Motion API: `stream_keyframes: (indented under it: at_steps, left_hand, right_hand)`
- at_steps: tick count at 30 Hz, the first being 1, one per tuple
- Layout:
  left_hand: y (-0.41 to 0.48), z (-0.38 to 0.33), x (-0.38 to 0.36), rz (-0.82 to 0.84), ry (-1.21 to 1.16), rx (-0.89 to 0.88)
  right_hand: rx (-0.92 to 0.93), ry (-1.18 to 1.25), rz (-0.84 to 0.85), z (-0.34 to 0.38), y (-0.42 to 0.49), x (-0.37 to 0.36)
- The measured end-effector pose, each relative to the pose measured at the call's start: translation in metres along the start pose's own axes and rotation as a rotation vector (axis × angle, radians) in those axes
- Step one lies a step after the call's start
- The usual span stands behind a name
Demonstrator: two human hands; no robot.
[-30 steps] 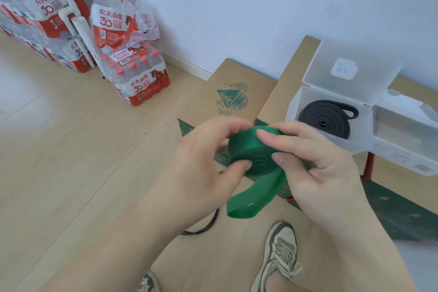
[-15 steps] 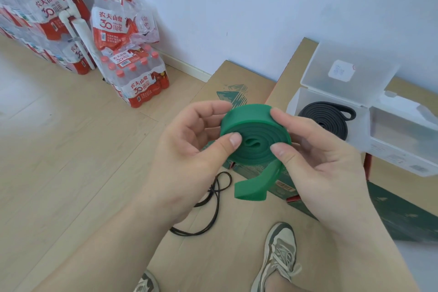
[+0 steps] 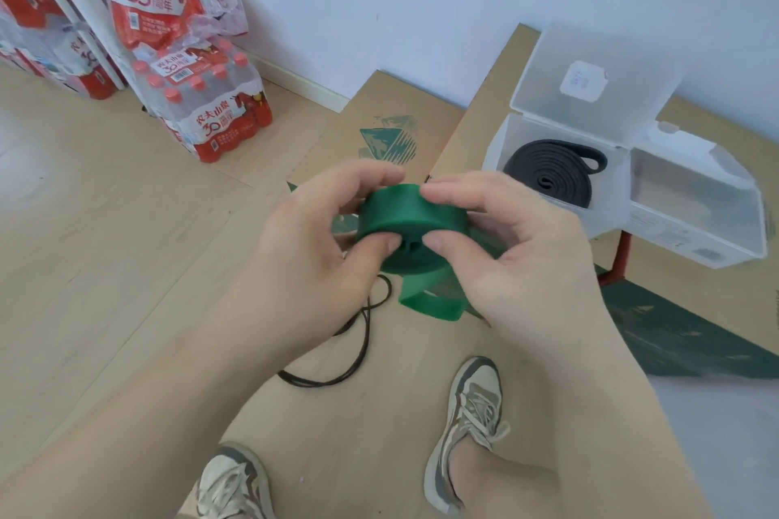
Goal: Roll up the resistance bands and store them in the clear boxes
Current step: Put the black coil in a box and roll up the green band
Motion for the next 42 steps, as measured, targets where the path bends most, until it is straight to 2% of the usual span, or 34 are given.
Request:
stream_keyframes:
  at_steps: [5, 9, 11, 13, 16, 19, 21, 24, 31, 34, 37, 39, 42]
  left_hand:
    - [0.001, 0.001, -0.001, 0.004, -0.233, 0.066]
    - [0.002, -0.006, -0.001, -0.01, -0.509, 0.153]
    - [0.002, -0.006, -0.001, 0.001, -0.574, 0.211]
    - [0.003, -0.005, 0.0, 0.022, -0.464, 0.212]
    - [0.001, -0.005, 0.002, 0.037, -0.118, 0.103]
    - [-0.002, -0.008, -0.001, 0.086, -0.006, 0.015]
    - [-0.003, -0.01, -0.002, 0.067, -0.004, -0.007]
    - [-0.001, -0.008, 0.002, -0.003, -0.159, 0.056]
    - [0.003, 0.0, 0.005, -0.069, -0.419, 0.149]
    - [-0.003, 0.0, -0.002, 0.001, -0.254, 0.158]
    - [-0.008, -0.005, -0.005, 0.031, -0.011, 0.041]
    - [-0.008, -0.004, -0.006, 0.072, 0.015, 0.012]
    - [-0.005, -0.001, -0.004, 0.069, -0.095, 0.103]
  right_hand:
    - [-0.085, 0.121, -0.038, 0.001, -0.001, 0.014]
    - [-0.082, 0.233, -0.062, 0.002, 0.0, 0.016]
    - [-0.08, 0.264, -0.06, 0.003, -0.001, 0.015]
    - [-0.079, 0.239, -0.051, 0.003, -0.002, 0.015]
    - [-0.014, 0.037, 0.019, 0.001, -0.003, 0.013]
    - [0.031, -0.066, 0.079, 0.002, -0.004, 0.01]
    - [-0.015, -0.025, 0.065, 0.003, -0.005, 0.01]
    - [-0.132, 0.166, -0.038, 0.002, -0.004, 0.017]
    - [-0.106, 0.224, -0.115, 0.006, -0.002, 0.019]
    - [-0.057, 0.111, -0.074, 0.002, -0.003, 0.017]
    - [0.018, -0.049, 0.014, 0.001, -0.005, 0.011]
    - [0.01, -0.053, 0.049, 0.001, -0.006, 0.007]
    - [-0.051, 0.029, 0.025, 0.001, -0.006, 0.009]
Point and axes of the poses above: each hand's wrist, its own y-axis towards the middle knuckle, its own x-axis out of the back of the hand, z = x × y, the point moved 3 cm from there along y, towards the middle knuckle, and after that the axes turned 4 degrees about -z, right-handed, at the moved point
